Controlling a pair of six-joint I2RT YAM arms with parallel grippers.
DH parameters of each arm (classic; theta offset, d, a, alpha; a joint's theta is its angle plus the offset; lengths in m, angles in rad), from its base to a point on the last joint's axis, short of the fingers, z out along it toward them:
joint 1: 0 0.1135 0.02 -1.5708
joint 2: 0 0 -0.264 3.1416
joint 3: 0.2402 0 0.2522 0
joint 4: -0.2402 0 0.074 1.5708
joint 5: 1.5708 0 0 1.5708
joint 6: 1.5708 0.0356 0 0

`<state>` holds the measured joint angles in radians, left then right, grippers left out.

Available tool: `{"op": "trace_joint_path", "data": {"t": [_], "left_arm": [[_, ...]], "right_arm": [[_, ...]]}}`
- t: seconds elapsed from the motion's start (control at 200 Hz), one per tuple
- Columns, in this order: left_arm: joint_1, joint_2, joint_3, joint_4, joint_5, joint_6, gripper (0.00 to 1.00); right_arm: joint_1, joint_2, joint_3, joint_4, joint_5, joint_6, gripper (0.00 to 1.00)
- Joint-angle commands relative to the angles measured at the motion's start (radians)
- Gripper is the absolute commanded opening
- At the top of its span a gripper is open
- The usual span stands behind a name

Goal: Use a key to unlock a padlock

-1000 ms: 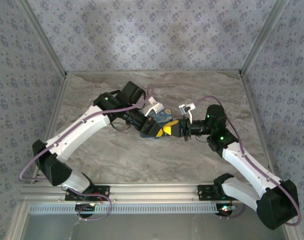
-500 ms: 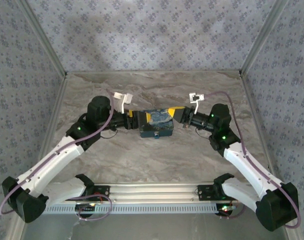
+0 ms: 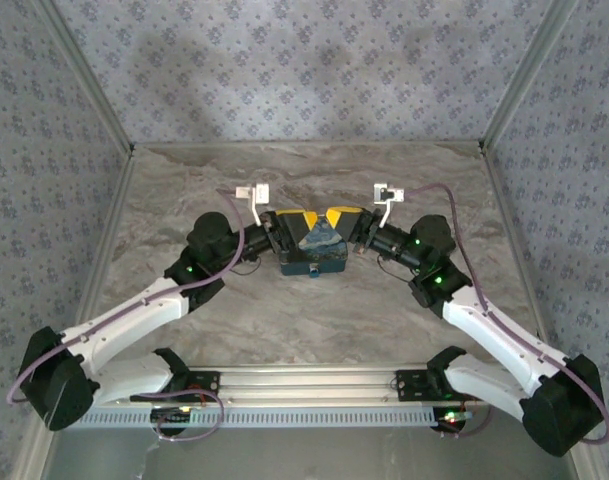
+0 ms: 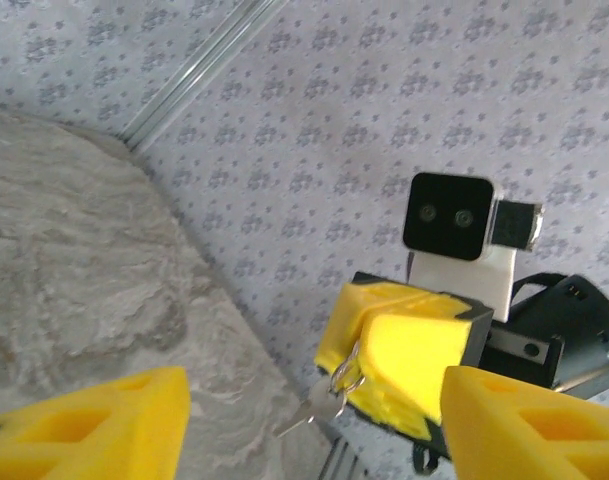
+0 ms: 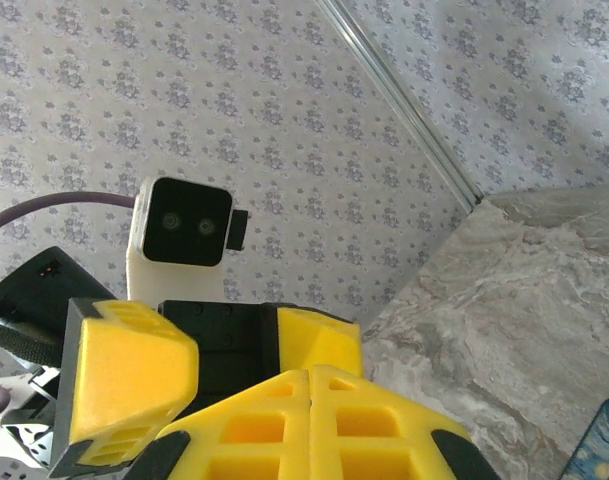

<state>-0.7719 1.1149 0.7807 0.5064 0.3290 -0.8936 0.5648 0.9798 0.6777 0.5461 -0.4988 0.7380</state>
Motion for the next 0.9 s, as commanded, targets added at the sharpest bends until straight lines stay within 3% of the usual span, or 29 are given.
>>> {"op": "trace_joint_path", "data": {"t": [0.0, 0.185, 0.285, 0.435, 0.715, 0.894], "left_arm": [[-0.008, 0.015, 0.04, 0.116, 0.029, -0.005, 0.6], [-0.009, 0.023, 0.054, 0.118, 0.041, -0.001, 0.43], [-0.01, 0.024, 0.057, 0.126, 0.042, 0.001, 0.41], [-0.012, 0.046, 0.077, 0.135, 0.067, -0.001, 0.29], [-0.018, 0.068, 0.094, 0.125, 0.085, 0.001, 0.29], [-0.018, 0.062, 0.087, 0.132, 0.091, 0.002, 0.07]], "right_arm": [[0.018, -0.006, -0.004, 0.069, 0.045, 0.013, 0.0], [0.023, -0.01, -0.011, 0.087, 0.045, 0.018, 0.0], [0.024, -0.009, -0.013, 0.087, 0.036, 0.02, 0.0], [0.023, -0.01, -0.023, 0.102, 0.04, 0.023, 0.0], [0.014, -0.01, -0.037, 0.147, 0.04, 0.046, 0.0], [0.01, -0.012, -0.044, 0.141, 0.046, 0.046, 0.0]]}}
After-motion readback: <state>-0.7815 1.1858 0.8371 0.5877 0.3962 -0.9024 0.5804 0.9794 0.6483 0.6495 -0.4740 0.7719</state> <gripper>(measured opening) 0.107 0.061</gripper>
